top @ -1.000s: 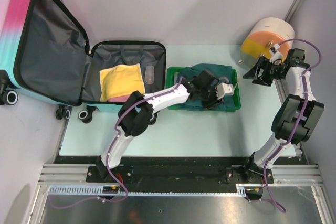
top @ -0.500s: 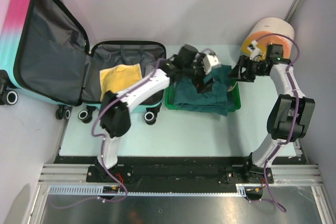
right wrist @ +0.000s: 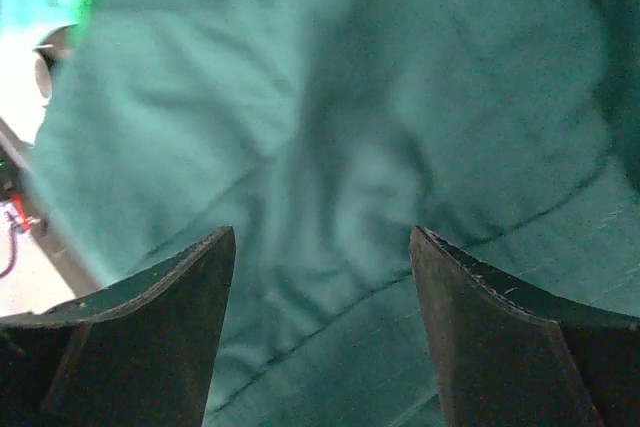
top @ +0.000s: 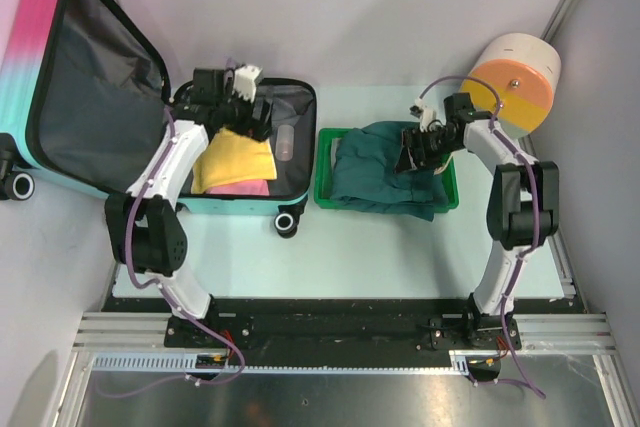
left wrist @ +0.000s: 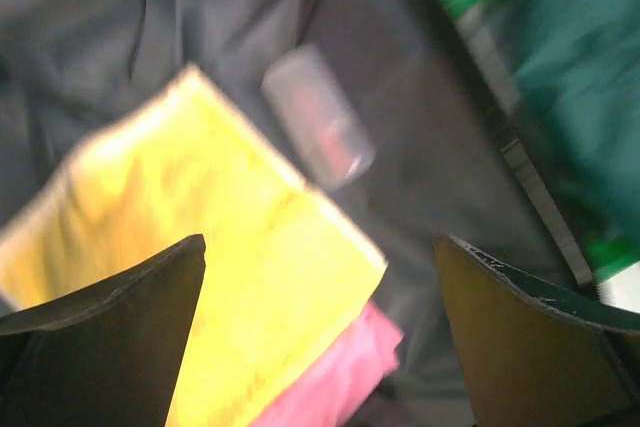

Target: Open, take out, and arrange the luggage

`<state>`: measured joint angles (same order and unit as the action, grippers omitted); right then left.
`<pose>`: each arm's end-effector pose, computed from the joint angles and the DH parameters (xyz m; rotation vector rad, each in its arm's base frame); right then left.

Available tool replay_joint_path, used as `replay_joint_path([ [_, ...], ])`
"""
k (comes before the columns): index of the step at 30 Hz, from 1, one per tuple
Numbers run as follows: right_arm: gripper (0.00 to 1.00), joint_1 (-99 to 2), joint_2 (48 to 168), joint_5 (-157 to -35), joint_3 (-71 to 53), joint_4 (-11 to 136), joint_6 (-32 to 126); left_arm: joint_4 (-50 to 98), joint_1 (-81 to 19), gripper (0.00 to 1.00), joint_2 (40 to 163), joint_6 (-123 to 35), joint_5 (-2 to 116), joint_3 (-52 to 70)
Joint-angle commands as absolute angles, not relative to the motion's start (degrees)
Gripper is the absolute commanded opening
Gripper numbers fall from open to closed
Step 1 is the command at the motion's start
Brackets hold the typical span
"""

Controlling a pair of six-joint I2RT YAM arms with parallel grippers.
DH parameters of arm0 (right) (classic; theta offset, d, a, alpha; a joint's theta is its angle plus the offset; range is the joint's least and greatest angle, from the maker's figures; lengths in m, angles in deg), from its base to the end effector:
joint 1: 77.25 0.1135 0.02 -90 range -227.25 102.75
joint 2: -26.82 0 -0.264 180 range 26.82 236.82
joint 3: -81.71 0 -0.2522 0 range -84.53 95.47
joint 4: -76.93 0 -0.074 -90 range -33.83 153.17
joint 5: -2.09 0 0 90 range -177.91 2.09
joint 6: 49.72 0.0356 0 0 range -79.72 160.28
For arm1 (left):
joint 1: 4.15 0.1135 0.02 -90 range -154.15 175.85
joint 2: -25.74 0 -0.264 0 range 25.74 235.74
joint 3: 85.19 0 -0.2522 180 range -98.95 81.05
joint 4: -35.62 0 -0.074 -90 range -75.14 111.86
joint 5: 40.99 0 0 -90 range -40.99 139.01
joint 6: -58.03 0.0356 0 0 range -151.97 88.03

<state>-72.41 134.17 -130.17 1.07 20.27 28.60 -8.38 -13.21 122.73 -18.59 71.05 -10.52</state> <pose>0.3880 0.0569 0.2397 -0.5765 2.4525 0.9346 0.3816 -0.0744 0.3497 0.6306 2.0719 -0.3777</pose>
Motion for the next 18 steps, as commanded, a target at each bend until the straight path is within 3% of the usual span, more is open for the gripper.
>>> replay_joint_path([
  [1, 0.75, -74.0, 140.3, -120.5, 4.9, 20.5, 27.4, -12.9, -10.0, 0.99, 123.6, -18.4, 61.4, -3.3],
  [7, 0.75, -75.3, 137.8, -127.0, 8.2, 19.2, 28.5, -14.4, -9.6, 0.97, 122.9, -0.1, 62.4, 6.2],
  [12, 0.76, -75.4, 135.5, -128.2, 8.5, 19.4, 29.0, -14.9, -10.1, 0.94, 130.6, 4.1, 58.9, 5.6],
  [18, 0.76, -76.0, 134.7, -127.6, 8.5, 18.7, 29.1, -14.9, -10.1, 0.61, 142.0, -6.6, 61.4, -13.1],
])
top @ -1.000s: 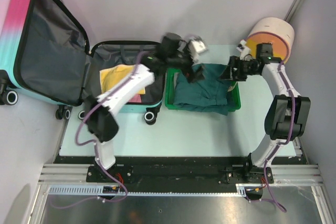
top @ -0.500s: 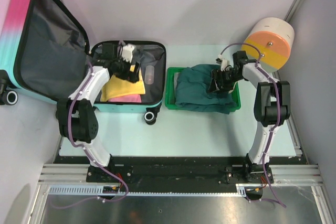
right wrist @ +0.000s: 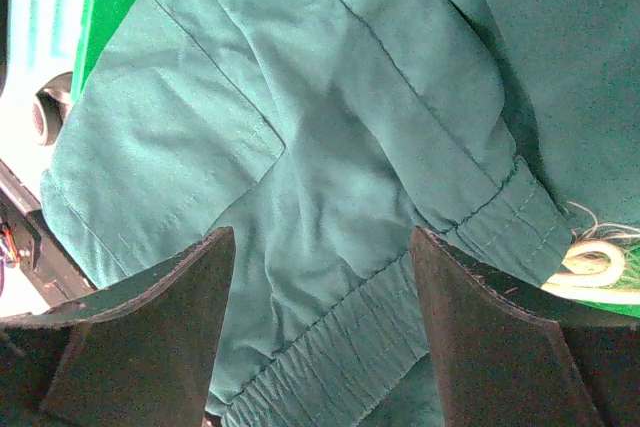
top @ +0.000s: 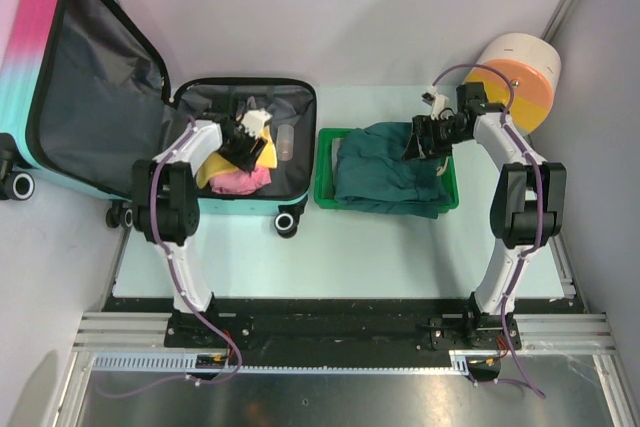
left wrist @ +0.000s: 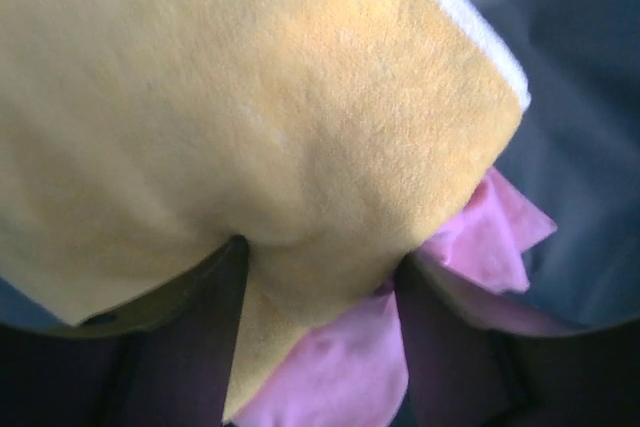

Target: Open, take out, and arrange the luggage

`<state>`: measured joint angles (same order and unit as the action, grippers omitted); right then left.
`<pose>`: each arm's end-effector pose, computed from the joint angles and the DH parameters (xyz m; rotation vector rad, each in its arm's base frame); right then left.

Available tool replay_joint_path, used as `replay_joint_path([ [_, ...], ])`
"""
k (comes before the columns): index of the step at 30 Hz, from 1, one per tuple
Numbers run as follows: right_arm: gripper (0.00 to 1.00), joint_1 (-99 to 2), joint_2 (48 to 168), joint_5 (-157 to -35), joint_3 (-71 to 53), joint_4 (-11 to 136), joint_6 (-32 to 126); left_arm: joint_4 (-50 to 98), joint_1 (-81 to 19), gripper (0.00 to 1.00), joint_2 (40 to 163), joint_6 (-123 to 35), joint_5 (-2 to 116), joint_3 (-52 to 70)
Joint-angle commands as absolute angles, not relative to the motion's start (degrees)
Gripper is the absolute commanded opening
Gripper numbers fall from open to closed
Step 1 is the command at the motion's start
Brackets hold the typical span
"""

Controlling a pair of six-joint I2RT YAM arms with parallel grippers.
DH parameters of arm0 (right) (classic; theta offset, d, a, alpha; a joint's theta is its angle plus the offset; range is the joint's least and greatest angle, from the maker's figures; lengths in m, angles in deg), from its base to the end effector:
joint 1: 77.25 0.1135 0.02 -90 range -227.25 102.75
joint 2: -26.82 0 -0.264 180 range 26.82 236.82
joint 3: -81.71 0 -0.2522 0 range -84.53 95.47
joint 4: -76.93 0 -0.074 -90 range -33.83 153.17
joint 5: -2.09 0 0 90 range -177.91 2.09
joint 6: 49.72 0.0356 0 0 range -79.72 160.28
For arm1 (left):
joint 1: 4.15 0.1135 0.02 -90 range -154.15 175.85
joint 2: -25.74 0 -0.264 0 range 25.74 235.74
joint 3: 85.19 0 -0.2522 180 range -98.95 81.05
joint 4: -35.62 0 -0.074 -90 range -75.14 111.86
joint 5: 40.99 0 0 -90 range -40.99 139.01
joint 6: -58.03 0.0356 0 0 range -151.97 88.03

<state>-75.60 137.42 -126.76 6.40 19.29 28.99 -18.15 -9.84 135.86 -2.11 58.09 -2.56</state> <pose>0.4082 0.0341 0.2436 -0.4895 2.4703 0.8324 0.3978 -0.0453 0.2056 0.8690 2.5643 -0.0924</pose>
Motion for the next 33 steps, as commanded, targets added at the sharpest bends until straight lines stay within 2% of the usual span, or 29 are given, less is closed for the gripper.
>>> replay_joint_path([
  [1, 0.76, -76.2, 134.6, -127.5, 8.5, 18.6, 29.1, -14.8, -10.1, 0.56, 143.1, -10.0, 62.8, -15.6],
  [5, 0.76, -76.5, 134.0, -127.3, 8.3, 18.5, 28.9, -15.0, -10.1, 0.49, 148.6, -17.5, 63.6, -26.1],
  [8, 0.76, -76.9, 133.5, -127.3, 8.1, 18.4, 28.9, -15.1, -10.1, 0.62, 150.5, -20.6, 64.5, -29.6],
  [9, 0.76, -76.8, 133.4, -127.3, 8.0, 18.3, 28.8, -15.1, -10.3, 0.73, 150.0, -20.1, 64.6, -29.3],
  [12, 0.76, -76.8, 132.7, -127.5, 7.6, 18.1, 28.7, -15.1, -9.9, 0.79, 146.2, -17.5, 65.0, -26.5],
  [16, 0.76, -76.8, 132.1, -128.2, 6.9, 17.9, 28.6, -15.1, -9.9, 0.82, 139.7, -11.2, 66.3, -21.5],
  [23, 0.76, -76.8, 133.3, -129.1, 7.4, 18.0, 29.3, -15.1, -13.0, 0.79, 138.4, -1.7, 63.5, -22.0],
  [30, 0.76, -78.3, 133.5, -129.2, 7.9, 18.0, 29.6, -15.1, -20.0, 0.61, 142.1, 10.1, 57.1, -23.1],
  [33, 0.76, -78.7, 133.1, -129.3, 7.7, 18.0, 29.6, -15.1, -21.6, 0.61, 143.9, 12.0, 53.8, -23.3],
])
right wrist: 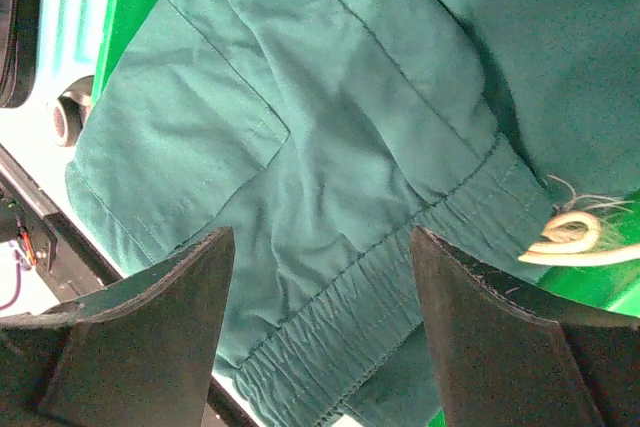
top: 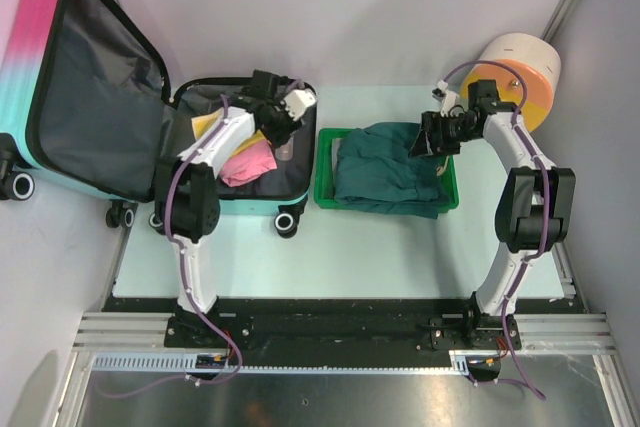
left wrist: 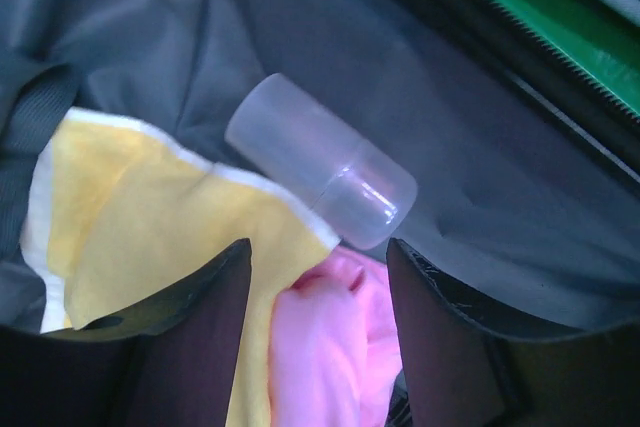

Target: Open, take out, and arrange the luggage

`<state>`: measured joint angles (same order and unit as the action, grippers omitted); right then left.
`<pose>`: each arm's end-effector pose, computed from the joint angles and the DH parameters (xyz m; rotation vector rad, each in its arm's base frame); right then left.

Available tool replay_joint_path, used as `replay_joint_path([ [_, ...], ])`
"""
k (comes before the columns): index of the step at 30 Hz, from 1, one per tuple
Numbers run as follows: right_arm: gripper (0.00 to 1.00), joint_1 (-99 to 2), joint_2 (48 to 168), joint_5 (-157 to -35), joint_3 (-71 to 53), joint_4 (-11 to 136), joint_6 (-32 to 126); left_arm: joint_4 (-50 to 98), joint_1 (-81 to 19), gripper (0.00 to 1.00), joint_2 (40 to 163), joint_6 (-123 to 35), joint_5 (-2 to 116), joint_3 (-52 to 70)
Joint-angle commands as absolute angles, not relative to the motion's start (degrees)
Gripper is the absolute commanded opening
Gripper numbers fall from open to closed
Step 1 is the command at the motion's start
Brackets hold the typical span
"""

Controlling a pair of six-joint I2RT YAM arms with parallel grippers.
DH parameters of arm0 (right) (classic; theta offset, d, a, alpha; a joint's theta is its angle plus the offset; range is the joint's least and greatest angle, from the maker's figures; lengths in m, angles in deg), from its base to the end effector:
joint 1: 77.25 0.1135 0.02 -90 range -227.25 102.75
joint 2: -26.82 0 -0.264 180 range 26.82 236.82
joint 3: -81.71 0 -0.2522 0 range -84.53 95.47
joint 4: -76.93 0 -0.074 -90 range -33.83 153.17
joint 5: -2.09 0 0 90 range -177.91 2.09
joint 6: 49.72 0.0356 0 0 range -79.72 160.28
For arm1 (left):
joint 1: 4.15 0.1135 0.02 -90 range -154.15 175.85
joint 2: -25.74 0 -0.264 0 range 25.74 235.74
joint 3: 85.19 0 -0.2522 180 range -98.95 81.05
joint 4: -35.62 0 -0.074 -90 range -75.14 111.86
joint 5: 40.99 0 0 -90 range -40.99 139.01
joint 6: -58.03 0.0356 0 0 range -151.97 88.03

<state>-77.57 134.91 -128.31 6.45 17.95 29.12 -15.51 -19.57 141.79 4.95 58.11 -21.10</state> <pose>0.4008 0.0208 0.2602 -0.4566 2.4402 0.8442 0.4385 -0.1268 0.2649 1.1417 2.1681 -0.0309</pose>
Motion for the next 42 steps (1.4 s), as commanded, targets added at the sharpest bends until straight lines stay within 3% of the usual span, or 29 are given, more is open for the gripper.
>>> replay_joint_path([
  [1, 0.76, -79.0, 132.9, -129.3, 7.6, 17.9, 29.6, -15.1, -21.9, 0.61, 144.6, 12.2, 53.1, -23.4],
  [10, 0.76, -80.1, 132.3, -129.8, 6.6, 18.2, 30.2, -14.8, -22.7, 0.59, 148.8, 14.3, 43.6, -25.7],
  [19, 0.75, -80.6, 132.7, -130.4, 7.8, 18.3, 30.3, -14.7, -22.5, 0.4, 148.7, 15.8, 40.2, -27.0],
  [22, 0.76, -80.9, 132.8, -130.6, 8.4, 18.1, 30.3, -14.8, -22.6, 0.41, 146.9, 16.6, 40.8, -25.2],
  [27, 0.76, -80.9, 133.7, -131.1, 9.4, 17.6, 30.3, -14.8, -22.5, 0.66, 144.5, 17.3, 41.5, -20.9],
  [30, 0.76, -80.6, 134.0, -131.4, 9.8, 17.6, 30.5, -14.9, -22.1, 0.64, 144.6, 16.5, 41.6, -21.2],
  [34, 0.76, -80.0, 134.0, -131.3, 9.8, 17.8, 30.6, -14.9, -20.8, 0.49, 145.6, 13.7, 42.4, -24.8],
  [42, 0.76, -79.7, 133.9, -131.2, 9.6, 17.7, 30.6, -14.9, -19.9, 0.51, 145.8, 8.4, 47.3, -28.9],
])
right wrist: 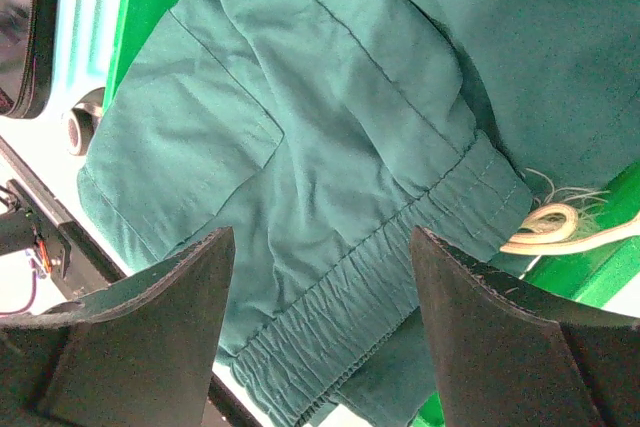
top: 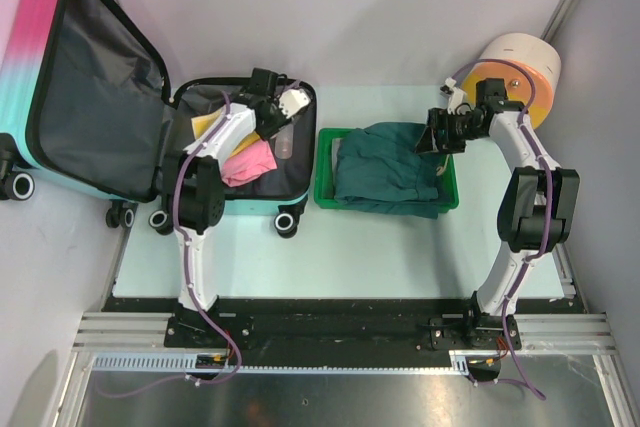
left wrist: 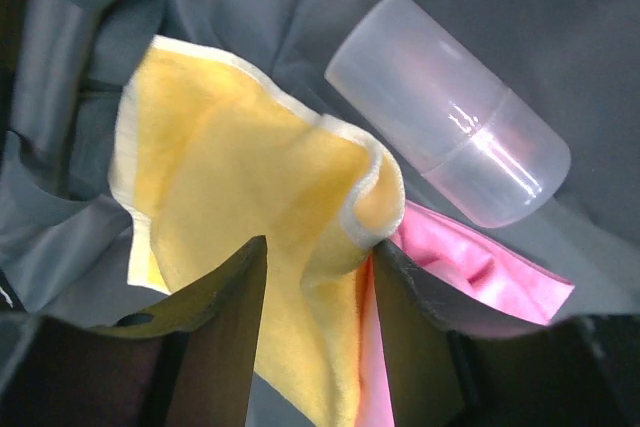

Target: Open, take out, and arrange the luggage

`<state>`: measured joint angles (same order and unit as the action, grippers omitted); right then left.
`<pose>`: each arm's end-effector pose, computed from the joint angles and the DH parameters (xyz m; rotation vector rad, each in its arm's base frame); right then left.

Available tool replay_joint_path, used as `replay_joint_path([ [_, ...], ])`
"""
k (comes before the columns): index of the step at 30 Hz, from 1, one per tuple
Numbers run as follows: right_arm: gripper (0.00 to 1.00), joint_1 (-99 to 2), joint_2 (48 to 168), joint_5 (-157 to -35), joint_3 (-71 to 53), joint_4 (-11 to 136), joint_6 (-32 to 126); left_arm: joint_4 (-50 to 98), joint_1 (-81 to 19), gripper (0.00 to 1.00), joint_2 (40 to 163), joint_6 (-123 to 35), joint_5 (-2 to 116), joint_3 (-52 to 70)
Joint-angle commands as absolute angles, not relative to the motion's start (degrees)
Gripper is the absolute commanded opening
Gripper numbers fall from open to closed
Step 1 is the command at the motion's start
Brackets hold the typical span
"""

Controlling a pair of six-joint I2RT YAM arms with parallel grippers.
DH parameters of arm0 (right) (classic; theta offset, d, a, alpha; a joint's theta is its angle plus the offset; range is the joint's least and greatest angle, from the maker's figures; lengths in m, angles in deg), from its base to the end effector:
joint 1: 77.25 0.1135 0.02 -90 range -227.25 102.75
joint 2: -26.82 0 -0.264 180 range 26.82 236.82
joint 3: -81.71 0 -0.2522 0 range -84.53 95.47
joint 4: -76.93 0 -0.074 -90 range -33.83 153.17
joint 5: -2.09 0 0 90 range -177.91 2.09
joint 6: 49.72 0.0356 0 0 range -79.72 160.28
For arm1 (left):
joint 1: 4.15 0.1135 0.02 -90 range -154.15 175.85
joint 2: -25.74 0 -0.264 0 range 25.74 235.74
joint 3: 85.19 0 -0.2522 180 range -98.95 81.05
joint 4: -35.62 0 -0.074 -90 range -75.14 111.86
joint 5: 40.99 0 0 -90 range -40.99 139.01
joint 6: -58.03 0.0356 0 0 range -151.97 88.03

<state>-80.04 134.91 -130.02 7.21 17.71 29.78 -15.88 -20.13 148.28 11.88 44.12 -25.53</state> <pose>0.4020 0.0043 0.2646 -0.4000 2.4227 0.8636 0.4612 -0.1289 0.2381 1.2310 2.2104 0.3046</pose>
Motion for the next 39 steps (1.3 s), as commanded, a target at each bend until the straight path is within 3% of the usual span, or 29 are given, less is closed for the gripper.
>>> replay_joint_path([
  [1, 0.76, -79.7, 133.8, -131.2, 9.6, 17.7, 30.6, -14.9, -19.9, 0.52, 146.0, 8.1, 47.4, -29.0],
  [4, 0.76, -79.6, 133.7, -131.2, 9.6, 17.7, 30.6, -15.0, -19.8, 0.51, 146.7, 8.3, 47.1, -28.9],
  [12, 0.75, -79.7, 133.6, -131.2, 9.8, 17.5, 30.5, -15.9, -19.4, 0.36, 146.9, 7.5, 48.5, -28.4],
  [16, 0.75, -79.7, 131.4, -133.9, 9.1, 19.9, 30.9, -17.3, -17.3, 0.0, 144.6, 1.6, 53.9, -31.0],
  [20, 0.78, -78.1, 127.1, -135.0, 6.4, 26.9, 29.9, -18.3, -14.9, 0.0, 139.1, -4.2, 65.4, -35.3],
  [27, 0.85, -74.3, 123.3, -136.8, 3.6, 39.5, 27.3, -19.1, -16.9, 0.0, 133.1, -5.2, 73.7, -37.1],
  [39, 0.89, -68.4, 118.1, -141.3, -4.0, 49.4, 16.7, -19.3, -32.4, 0.0, 131.4, -10.1, 88.6, -30.1],
])
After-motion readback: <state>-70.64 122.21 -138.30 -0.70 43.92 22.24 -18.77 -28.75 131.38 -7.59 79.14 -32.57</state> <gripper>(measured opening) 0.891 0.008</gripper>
